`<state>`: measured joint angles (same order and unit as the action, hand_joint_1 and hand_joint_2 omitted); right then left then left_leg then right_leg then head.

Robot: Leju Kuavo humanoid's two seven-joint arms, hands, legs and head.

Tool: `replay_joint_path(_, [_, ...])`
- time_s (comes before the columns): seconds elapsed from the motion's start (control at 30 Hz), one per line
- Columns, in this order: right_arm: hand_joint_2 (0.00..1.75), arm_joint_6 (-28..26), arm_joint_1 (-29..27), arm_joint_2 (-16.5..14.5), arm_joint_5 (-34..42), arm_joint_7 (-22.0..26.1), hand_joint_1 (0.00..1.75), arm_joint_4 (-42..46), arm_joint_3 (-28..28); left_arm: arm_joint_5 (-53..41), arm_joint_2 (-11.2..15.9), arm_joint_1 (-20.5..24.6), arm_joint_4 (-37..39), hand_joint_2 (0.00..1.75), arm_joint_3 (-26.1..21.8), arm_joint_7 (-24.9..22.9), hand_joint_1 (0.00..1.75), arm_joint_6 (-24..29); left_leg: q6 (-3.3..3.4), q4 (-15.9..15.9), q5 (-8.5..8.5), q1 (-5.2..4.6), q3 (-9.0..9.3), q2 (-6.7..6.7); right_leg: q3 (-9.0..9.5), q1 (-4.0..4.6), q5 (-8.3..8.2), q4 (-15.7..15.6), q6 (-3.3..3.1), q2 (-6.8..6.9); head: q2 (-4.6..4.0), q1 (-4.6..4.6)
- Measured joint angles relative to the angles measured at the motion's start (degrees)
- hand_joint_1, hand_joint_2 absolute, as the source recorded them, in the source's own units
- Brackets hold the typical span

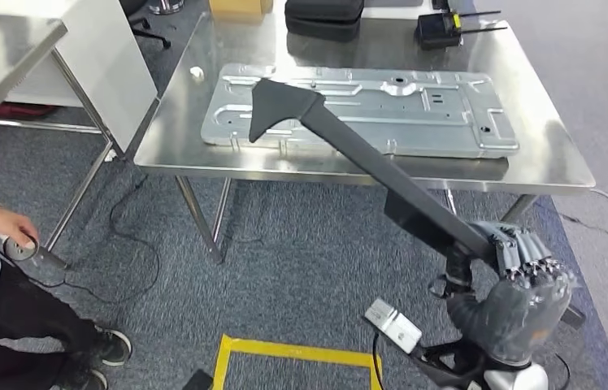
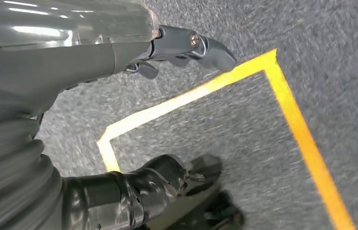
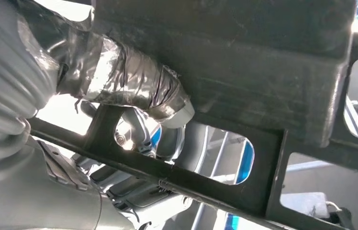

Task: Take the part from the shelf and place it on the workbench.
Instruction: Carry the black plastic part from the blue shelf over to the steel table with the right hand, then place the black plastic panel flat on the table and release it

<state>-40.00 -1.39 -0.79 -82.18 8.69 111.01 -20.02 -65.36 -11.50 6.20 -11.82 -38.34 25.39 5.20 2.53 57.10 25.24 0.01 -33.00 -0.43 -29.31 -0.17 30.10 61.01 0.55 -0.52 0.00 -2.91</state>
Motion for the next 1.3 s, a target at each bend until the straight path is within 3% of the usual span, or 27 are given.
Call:
replay_joint_path(0.07, [1.75,0.01,0.12,-0.08,-0.04,0.45,1.75,0.42,0.41,-0.03,-0.08,0.24,0.00,1.75,0.26,0.01,0.00,-0.01,0.31,-0.63,0.51,0.17,1.58,-0.02,-3.43,-0.21,1.36,5.72,0.49,0.10,0.00,-0.15])
replay_joint_path(0.13, [1.75,0.02,0.17,-0.19,-0.05,1.08,1.75,0.68,0.82,-0.07,-0.15,0.34,0.00,1.75,0.51,-0.03,0.00,-0.03,0.41,-0.72,1.45,0.19,2.57,-0.05,-8.37,-0.47,4.06,11.56,0.97,0.17,0.00,-0.18])
replay_joint_path(0.17, [1.75,0.02,0.17,-0.25,-0.02,1.33,1.75,0.74,0.98,-0.09,-0.18,0.29,0.00,1.75,0.56,-0.05,0.00,-0.04,0.37,-0.72,2.03,0.20,3.19,-0.08,-9.96,-0.57,4.93,12.45,1.12,0.20,0.00,-0.17])
replay_joint_path(0.2, [1.75,0.02,0.20,-0.31,0.06,1.59,1.75,0.77,1.17,-0.11,-0.21,0.25,0.00,1.75,0.58,-0.08,0.00,-0.06,0.29,-0.71,2.65,0.21,3.96,-0.13,-10.78,-0.64,4.79,11.76,1.19,0.22,0.00,-0.18])
replay_joint_path(0.23, [1.75,0.02,0.25,-0.37,0.14,1.76,1.75,0.79,1.35,-0.13,-0.26,0.23,0.00,1.75,0.61,-0.11,0.00,-0.08,0.15,-0.71,3.36,0.22,4.87,-0.18,-10.75,-0.68,3.18,9.39,1.19,0.24,0.00,-0.18])
replay_joint_path(0.27, [1.75,0.02,0.33,-0.43,0.24,1.92,1.75,0.80,1.53,-0.15,-0.31,0.22,0.00,1.75,0.63,-0.15,0.00,-0.10,-0.03,-0.75,4.12,0.23,5.65,-0.21,-10.23,-0.68,0.12,5.91,1.04,0.26,0.00,-0.20])
replay_joint_path(0.33, [1.75,0.03,0.49,-0.50,0.43,2.17,1.75,0.78,1.85,-0.17,-0.40,0.33,0.03,1.75,0.68,-0.22,0.00,-0.13,-0.61,-0.57,5.58,0.14,7.05,-0.29,-9.26,-0.39,-5.59,0.32,0.43,0.27,0.00,-0.10])
replay_joint_path(0.37, [1.75,0.03,0.60,-0.55,0.54,2.30,1.75,0.77,1.94,-0.19,-0.41,0.44,0.05,1.75,0.70,-0.29,0.00,-0.14,-0.95,-0.63,6.12,0.11,7.37,-0.31,-9.00,-0.20,-7.15,-0.93,-0.01,0.26,0.00,0.00])
replay_joint_path(0.47, [1.75,0.03,1.17,-1.00,1.00,2.70,1.75,0.80,2.05,-0.23,-0.42,0.84,0.07,1.75,0.74,-0.47,0.00,-0.15,-2.05,0.56,5.84,0.11,7.62,-0.29,-7.83,-0.06,-6.84,-1.72,-1.40,0.14,0.00,0.15])
replay_joint_path(0.53, [1.75,0.02,1.67,-1.37,1.25,2.95,1.75,0.77,2.07,-0.25,-0.42,1.07,0.07,1.75,0.76,-0.50,0.00,-0.15,-2.65,4.81,5.48,0.21,5.64,-0.16,-6.31,-0.24,-6.23,-2.56,-2.23,0.17,0.00,0.27])
replay_joint_path(0.57, [1.75,0.03,1.94,-1.53,1.31,3.04,1.75,0.71,2.07,-0.25,-0.42,1.16,0.07,1.75,0.78,-0.52,0.00,-0.16,-2.92,8.08,6.22,0.30,3.56,-0.08,-5.62,-0.31,-5.84,-2.86,-2.53,0.22,0.00,0.35])
replay_joint_path(0.63, [1.75,0.03,2.36,-1.76,1.33,3.10,1.75,0.50,2.07,-0.29,-0.42,1.18,0.07,1.75,0.79,-0.55,0.00,-0.17,-3.38,13.99,9.33,0.41,-1.19,-0.02,-4.61,-0.30,-4.92,-2.97,-2.83,0.21,0.00,0.45])
replay_joint_path(0.67, [1.75,0.03,2.47,-1.81,1.37,3.11,1.75,0.34,2.07,-0.35,-0.42,1.13,0.07,1.75,0.79,-0.58,0.00,-0.17,-3.48,15.48,10.71,0.46,-3.08,-0.01,-4.07,-0.28,-4.40,-2.95,-2.82,0.15,0.00,0.45])
replay_joint_path(0.7, [1.75,0.02,2.54,-1.85,1.45,3.11,1.75,0.16,2.07,-0.44,-0.42,1.05,0.07,1.75,0.79,-0.62,0.00,-0.17,-3.46,15.36,10.95,0.49,-4.17,0.00,-3.44,-0.25,-3.87,-2.91,-2.78,0.10,0.00,0.44])
replay_joint_path(0.73, [1.75,0.03,2.67,-1.89,1.58,3.11,1.75,-0.04,2.07,-0.53,-0.42,1.01,0.07,1.75,0.79,-0.66,0.00,-0.17,-3.29,13.61,9.72,0.50,-4.50,0.01,-2.72,-0.22,-3.30,-2.87,-2.70,0.06,0.00,0.45])
replay_joint_path(0.83, [1.75,0.04,3.37,-2.02,1.96,3.11,1.75,-0.63,2.07,-0.64,-0.34,1.00,0.07,1.75,0.80,-0.74,0.00,-0.17,-2.13,3.81,1.12,0.19,-3.16,0.12,-0.86,-0.08,-1.56,-2.74,-2.16,0.05,0.00,0.39])
replay_joint_path(0.87, [1.75,0.03,3.57,-2.06,1.99,3.11,1.75,-0.79,2.08,-0.65,-0.31,1.03,0.07,1.75,0.80,-0.79,0.00,-0.17,-1.79,1.81,-0.58,-0.02,-2.80,0.16,-0.60,-0.07,-1.12,-2.81,-1.82,0.04,0.00,0.39])
replay_joint_path(0.9, [1.75,0.03,3.69,-2.10,2.01,3.10,1.75,-0.95,2.08,-0.66,-0.28,1.05,0.07,1.75,0.81,-0.84,0.00,-0.18,-1.46,0.84,-1.18,-0.20,-2.71,0.18,-0.46,-0.05,-0.96,-2.73,-1.43,0.02,0.00,0.39])
replay_joint_path(0.97, [1.75,0.04,4.04,-2.15,2.01,3.03,1.75,-1.22,2.09,-0.72,-0.30,1.09,0.07,1.75,0.81,-0.93,0.00,-0.21,-0.81,0.24,-1.10,-0.21,-1.98,0.11,-0.10,-0.06,-0.77,-2.66,-0.69,0.08,0.00,0.43])
replay_joint_path(1.03, [1.75,0.04,4.63,-2.16,2.03,2.86,1.75,-1.53,2.09,-0.82,-0.34,1.16,0.07,1.75,0.84,-0.96,0.00,-0.23,-0.16,-0.37,-1.04,0.03,-0.85,0.06,-0.88,-0.17,-0.15,-0.35,-0.12,0.17,0.00,0.38])
replay_joint_path(1.13, [1.75,0.04,5.60,-2.15,2.16,2.39,1.75,-2.44,2.09,-0.97,-0.37,1.45,0.07,1.75,0.89,-1.03,0.00,-0.34,0.37,-0.61,-0.24,0.15,0.36,0.07,-6.97,-0.50,3.37,9.64,0.62,0.20,0.00,0.33])
replay_joint_path(1.2, [1.75,0.04,5.88,-2.14,2.27,2.03,1.75,-3.27,2.09,-1.00,-0.38,1.44,0.07,1.75,0.92,-1.13,0.00,-0.43,0.34,-0.55,0.63,0.16,1.28,0.01,-10.36,-0.67,4.68,13.08,0.97,0.23,0.00,0.34])
replay_joint_path(1.23, [1.75,0.04,6.02,-2.14,2.35,1.84,1.75,-3.64,2.09,-1.01,-0.38,1.42,0.07,1.75,0.95,-1.18,0.00,-0.47,0.30,-0.51,1.15,0.17,1.92,-0.05,-10.78,-0.72,3.61,11.99,1.05,0.24,0.00,0.33])
replay_joint_path(1.3, [1.75,0.04,6.33,-2.14,2.56,1.65,1.75,-4.22,2.09,-1.05,-0.40,1.37,0.07,1.75,1.06,-1.23,0.00,-0.56,0.04,-0.47,2.28,0.18,3.29,-0.15,-9.46,-0.75,-1.98,5.22,0.82,0.28,0.00,0.31])
